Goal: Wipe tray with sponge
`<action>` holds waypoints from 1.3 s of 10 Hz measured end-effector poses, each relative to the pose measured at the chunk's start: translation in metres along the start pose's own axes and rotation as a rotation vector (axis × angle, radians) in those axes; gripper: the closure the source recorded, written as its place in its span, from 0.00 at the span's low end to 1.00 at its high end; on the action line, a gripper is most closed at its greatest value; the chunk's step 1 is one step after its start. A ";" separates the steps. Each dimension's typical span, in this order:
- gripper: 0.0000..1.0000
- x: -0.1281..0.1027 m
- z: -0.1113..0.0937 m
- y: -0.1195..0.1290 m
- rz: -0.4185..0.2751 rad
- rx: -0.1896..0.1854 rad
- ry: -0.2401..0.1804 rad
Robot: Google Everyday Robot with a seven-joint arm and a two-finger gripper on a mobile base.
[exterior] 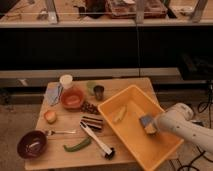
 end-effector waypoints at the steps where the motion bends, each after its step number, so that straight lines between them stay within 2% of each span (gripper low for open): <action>1: 1.00 -0.009 0.003 0.004 -0.006 -0.015 -0.005; 4: 1.00 -0.021 0.003 0.047 -0.070 -0.077 -0.012; 5: 1.00 -0.014 0.000 0.064 -0.105 -0.101 -0.009; 8: 1.00 0.022 -0.011 0.088 -0.158 -0.161 0.011; 9: 1.00 0.034 -0.016 0.090 -0.156 -0.187 0.018; 10: 1.00 0.042 -0.018 0.085 -0.148 -0.198 0.024; 11: 1.00 0.049 -0.020 0.075 -0.137 -0.198 0.031; 13: 1.00 0.056 -0.021 0.045 -0.095 -0.167 0.038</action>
